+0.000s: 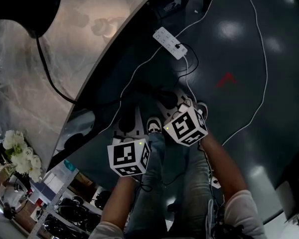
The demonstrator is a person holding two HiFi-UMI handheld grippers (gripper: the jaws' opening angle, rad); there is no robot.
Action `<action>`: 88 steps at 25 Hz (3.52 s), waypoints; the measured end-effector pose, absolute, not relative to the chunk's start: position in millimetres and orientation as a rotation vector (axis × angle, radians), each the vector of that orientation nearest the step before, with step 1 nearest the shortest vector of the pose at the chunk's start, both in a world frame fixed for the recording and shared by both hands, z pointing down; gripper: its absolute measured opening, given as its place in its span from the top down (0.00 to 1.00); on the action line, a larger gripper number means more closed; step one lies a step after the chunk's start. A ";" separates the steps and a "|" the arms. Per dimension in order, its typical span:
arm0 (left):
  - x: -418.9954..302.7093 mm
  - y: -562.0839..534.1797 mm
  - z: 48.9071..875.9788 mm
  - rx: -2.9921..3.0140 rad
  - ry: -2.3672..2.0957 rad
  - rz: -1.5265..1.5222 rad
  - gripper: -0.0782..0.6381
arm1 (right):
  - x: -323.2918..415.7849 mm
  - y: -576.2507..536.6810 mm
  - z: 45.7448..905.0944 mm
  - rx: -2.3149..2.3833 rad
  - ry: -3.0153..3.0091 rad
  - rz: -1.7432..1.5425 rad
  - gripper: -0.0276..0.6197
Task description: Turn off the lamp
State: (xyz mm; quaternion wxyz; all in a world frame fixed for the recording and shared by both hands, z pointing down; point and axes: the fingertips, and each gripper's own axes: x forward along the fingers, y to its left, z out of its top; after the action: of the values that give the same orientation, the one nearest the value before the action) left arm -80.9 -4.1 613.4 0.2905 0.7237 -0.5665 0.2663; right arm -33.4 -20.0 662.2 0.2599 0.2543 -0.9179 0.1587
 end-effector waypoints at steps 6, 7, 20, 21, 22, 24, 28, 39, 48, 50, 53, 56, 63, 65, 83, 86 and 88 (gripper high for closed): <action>-76.5 4.7 595.3 1.928 -1.510 0.696 0.89 | -14.9 3.0 631.9 0.673 -2.507 0.417 0.93; -76.1 6.7 591.2 1.928 -1.509 0.700 0.89 | -12.3 6.5 626.8 0.674 -2.506 0.417 0.93; -62.1 21.9 505.1 1.971 -1.473 0.599 0.89 | 0.3 31.3 546.6 0.773 -2.551 0.496 0.93; -61.0 22.2 498.9 1.974 -1.461 0.588 0.89 | 0.0 33.1 540.4 0.785 -2.554 0.504 0.93; -59.6 22.4 492.8 1.978 -1.446 0.575 0.89 | -0.3 34.8 534.3 0.796 -2.557 0.513 0.93; -57.0 22.0 481.5 1.989 -1.417 0.548 0.89 | -0.6 36.8 524.2 0.813 -2.561 0.525 0.93; -49.1 17.4 469.2 2.037 -1.338 0.496 0.89 | -1.0 34.3 521.7 0.817 -2.547 0.511 0.93; -32.9 8.8 465.7 2.098 -1.176 0.432 0.69 | -10.8 38.2 531.1 0.788 -2.537 0.511 0.93; -22.8 -5.0 472.0 2.092 -1.135 0.439 0.69 | -7.4 45.9 531.5 0.745 -2.553 0.515 0.93; -21.1 -6.0 472.6 2.095 -1.138 0.442 0.69 | -5.2 46.8 532.7 0.743 -2.552 0.512 0.93; -16.7 -5.2 474.1 2.105 -1.129 0.460 0.70 | -2.4 49.3 535.2 0.737 -2.546 0.509 0.93; -13.5 -4.0 476.1 2.118 -1.113 0.477 0.70 | -0.6 50.6 537.2 0.742 -2.547 0.522 0.93; -11.6 -1.4 482.8 2.115 -1.111 0.485 0.71 | 0.7 54.2 543.7 0.746 -2.554 0.550 0.93; -10.6 -0.1 483.3 2.116 -1.108 0.488 0.72 | 1.0 55.3 544.3 0.742 -2.554 0.551 0.93; -14.8 -0.3 480.3 2.080 -1.120 0.421 0.78 | -6.0 57.9 544.7 0.706 -2.558 0.546 0.93; -16.4 0.0 483.0 2.076 -1.116 0.423 0.78 | -7.5 58.1 547.4 0.699 -2.555 0.545 0.93; -17.0 0.6 484.7 2.075 -1.117 0.425 0.78 | -8.4 58.7 549.5 0.695 -2.552 0.545 0.93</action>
State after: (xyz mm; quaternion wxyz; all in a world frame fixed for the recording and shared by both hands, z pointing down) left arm -17.0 0.6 484.7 0.3652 0.8068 -0.4342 0.1651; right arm -8.4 58.7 549.5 0.2187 0.2510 -0.9222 0.1970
